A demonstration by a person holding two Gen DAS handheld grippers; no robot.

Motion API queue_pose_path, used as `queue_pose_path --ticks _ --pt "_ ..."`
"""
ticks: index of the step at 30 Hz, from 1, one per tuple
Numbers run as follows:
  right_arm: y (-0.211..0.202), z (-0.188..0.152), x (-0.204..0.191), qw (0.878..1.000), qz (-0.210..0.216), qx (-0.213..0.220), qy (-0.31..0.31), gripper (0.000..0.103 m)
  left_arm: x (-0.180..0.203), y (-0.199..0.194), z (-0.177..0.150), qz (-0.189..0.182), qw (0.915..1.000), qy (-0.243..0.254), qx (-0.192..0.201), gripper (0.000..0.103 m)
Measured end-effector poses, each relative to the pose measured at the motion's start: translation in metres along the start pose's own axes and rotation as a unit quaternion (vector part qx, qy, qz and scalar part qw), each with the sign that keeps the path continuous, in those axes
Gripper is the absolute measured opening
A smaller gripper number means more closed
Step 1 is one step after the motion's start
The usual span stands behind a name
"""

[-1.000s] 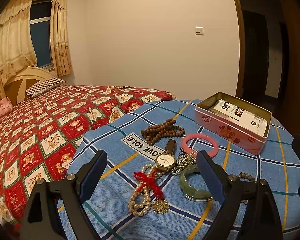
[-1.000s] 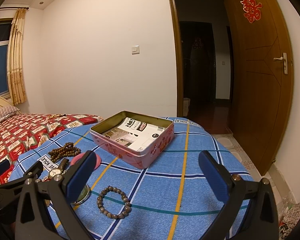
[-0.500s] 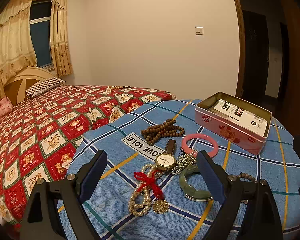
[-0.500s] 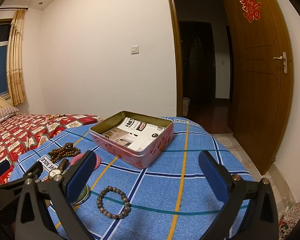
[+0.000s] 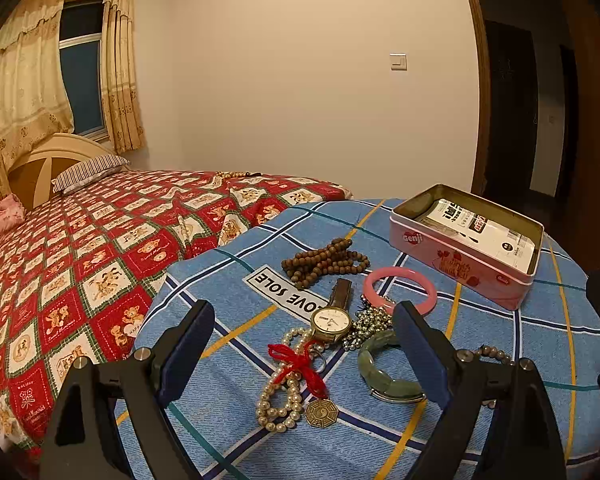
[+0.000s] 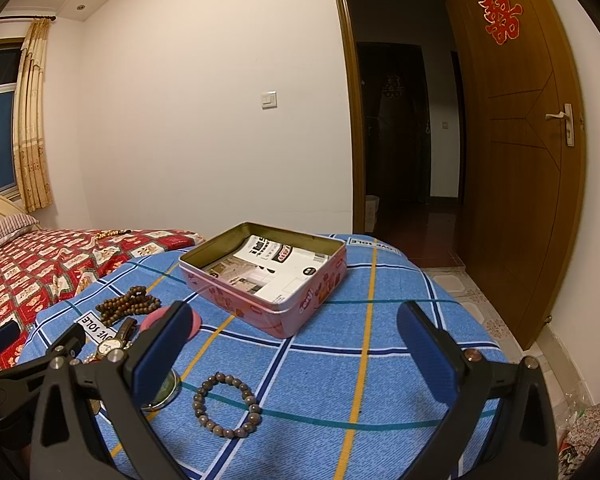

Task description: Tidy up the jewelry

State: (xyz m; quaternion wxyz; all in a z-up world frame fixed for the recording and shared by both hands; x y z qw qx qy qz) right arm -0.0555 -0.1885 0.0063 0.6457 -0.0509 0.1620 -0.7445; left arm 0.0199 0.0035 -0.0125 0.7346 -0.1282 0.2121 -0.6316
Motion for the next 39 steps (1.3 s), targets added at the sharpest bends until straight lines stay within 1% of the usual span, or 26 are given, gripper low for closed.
queue_pose_path --ticks 17,20,23,25,27,28,29,30,31,32,33,36,39 --pt "0.000 -0.001 -0.001 1.000 -0.001 0.000 0.003 0.103 0.001 0.000 0.000 -0.003 1.0000 -0.001 -0.002 0.091" --pt "-0.001 0.000 -0.001 1.000 0.000 -0.003 0.006 0.103 -0.001 0.001 0.000 -0.014 0.9999 -0.006 -0.009 0.091" --pt "0.003 0.002 0.009 1.000 0.007 -0.015 0.023 0.103 -0.005 0.005 -0.002 -0.040 0.9988 -0.005 -0.027 0.091" --pt "0.010 0.001 0.016 0.998 0.024 -0.036 0.041 0.103 -0.010 0.004 -0.004 -0.046 0.9985 0.003 -0.029 0.091" --pt "0.021 -0.003 0.022 0.994 0.045 -0.078 0.054 0.103 -0.018 0.002 -0.005 -0.047 0.9986 0.013 -0.021 0.091" --pt "0.026 -0.006 0.025 0.992 0.055 -0.102 0.057 0.101 -0.023 0.001 -0.006 -0.044 0.9987 0.021 -0.016 0.091" --pt "0.030 -0.009 0.027 0.988 0.069 -0.123 0.062 0.093 -0.026 0.000 -0.007 -0.044 0.9986 0.027 -0.014 0.091" --pt "0.034 -0.012 0.029 0.984 0.086 -0.143 0.068 0.089 -0.030 0.001 -0.008 -0.047 0.9982 0.035 -0.015 0.091" --pt "0.037 -0.015 0.030 0.980 0.099 -0.158 0.072 0.086 -0.034 0.003 -0.009 -0.055 0.9975 0.040 -0.020 0.091" --pt "0.041 -0.018 0.030 0.975 0.111 -0.176 0.073 0.086 -0.037 0.004 -0.011 -0.061 0.9969 0.044 -0.023 0.091" --pt "0.046 -0.022 0.027 0.970 0.123 -0.197 0.069 0.086 -0.041 0.006 -0.012 -0.064 0.9965 0.045 -0.028 0.091" --pt "0.056 -0.031 0.014 0.960 0.147 -0.234 0.051 0.086 -0.047 0.015 -0.016 -0.084 0.9942 0.046 -0.050 0.091" --pt "0.064 -0.038 -0.012 0.952 0.158 -0.262 -0.003 0.086 -0.045 0.019 -0.018 -0.095 0.9924 0.051 -0.060 0.091"
Point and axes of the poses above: each gripper's, at about its wrist camera, not at the fingertips, and y roughly the way its jaws point, x to its right, z to its top, the point moved 2 cm from there along y, roughly the way its jaws point, and after that the axes turned 11 degrees about z, right-handed, at the moved point
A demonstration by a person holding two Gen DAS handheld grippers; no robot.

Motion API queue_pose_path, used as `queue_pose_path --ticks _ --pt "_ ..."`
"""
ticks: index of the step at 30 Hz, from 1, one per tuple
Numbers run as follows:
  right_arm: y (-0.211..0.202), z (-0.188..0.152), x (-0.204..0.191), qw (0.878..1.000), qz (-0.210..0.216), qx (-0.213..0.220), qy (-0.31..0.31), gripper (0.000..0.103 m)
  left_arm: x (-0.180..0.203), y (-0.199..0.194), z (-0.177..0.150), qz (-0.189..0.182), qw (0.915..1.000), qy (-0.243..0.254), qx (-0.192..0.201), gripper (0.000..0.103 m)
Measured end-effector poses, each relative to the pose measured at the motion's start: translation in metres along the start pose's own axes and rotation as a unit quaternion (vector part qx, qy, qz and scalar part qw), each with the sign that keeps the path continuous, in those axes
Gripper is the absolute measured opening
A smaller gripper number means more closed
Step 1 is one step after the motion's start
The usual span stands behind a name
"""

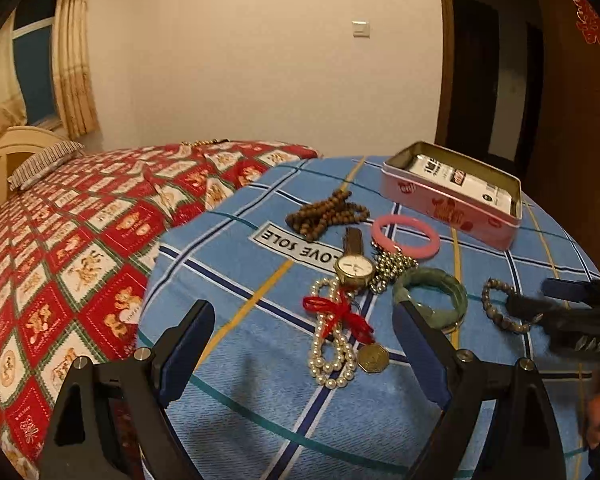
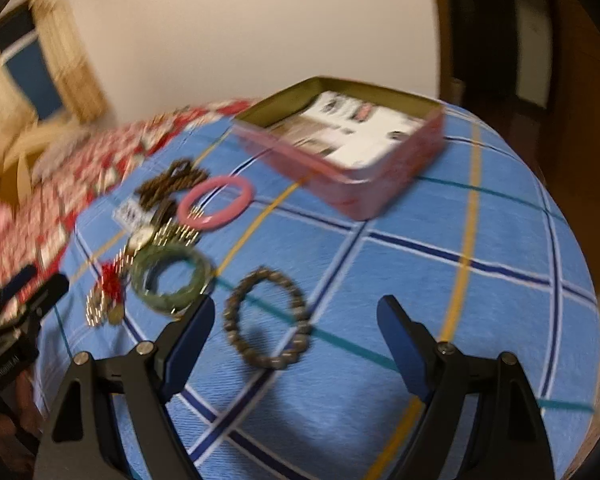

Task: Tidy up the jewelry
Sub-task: 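Grasp the jade bangle with left tool while right tool grasps the bead bracelet, then place the jade bangle in the pink tin with left tool while right releases bracelet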

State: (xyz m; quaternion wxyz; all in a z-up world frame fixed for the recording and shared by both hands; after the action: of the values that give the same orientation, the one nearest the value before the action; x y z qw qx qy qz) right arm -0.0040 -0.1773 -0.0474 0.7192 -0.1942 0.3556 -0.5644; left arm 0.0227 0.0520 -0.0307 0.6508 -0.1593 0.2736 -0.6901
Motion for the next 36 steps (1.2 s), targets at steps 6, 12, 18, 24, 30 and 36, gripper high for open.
queue_pose_path --ticks 6,12,18,24,30,36 --pt "0.035 0.003 -0.016 0.995 -0.031 -0.071 -0.062 0.077 0.016 0.000 0.006 -0.044 0.9990 0.013 -0.006 0.091" --pt "0.033 0.006 -0.014 0.995 -0.033 -0.063 -0.074 0.023 0.032 0.017 0.017 -0.099 0.9938 -0.014 -0.047 0.091" --pt "0.014 0.007 0.001 1.000 0.010 -0.016 -0.019 0.022 0.061 0.042 0.020 -0.107 0.9902 0.000 -0.090 0.068" --pt "0.009 0.009 0.003 1.000 0.022 0.003 -0.010 0.022 0.062 0.063 0.015 -0.119 0.9823 -0.024 -0.142 0.026" --pt "0.007 0.007 0.012 0.999 0.040 0.008 0.010 0.022 0.056 0.056 0.016 -0.132 0.9825 -0.044 -0.124 0.008" --pt "-0.026 0.006 0.006 0.993 0.077 0.093 -0.003 0.022 0.048 0.024 0.031 -0.144 0.9881 -0.044 -0.034 0.008"
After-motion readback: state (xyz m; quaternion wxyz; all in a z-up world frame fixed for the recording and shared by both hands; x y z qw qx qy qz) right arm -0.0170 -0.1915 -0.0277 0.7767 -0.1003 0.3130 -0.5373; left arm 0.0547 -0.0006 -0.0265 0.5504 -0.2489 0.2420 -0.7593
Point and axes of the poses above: each gripper's, at about its wrist camera, not at the fingertips, and y roughly the way its jaws point, x to its right, z to its top, the point moved 2 cm from there along y, roughly the way its jaws point, and after that the axes turned 11 degrees about z, right-handed, at the moved point
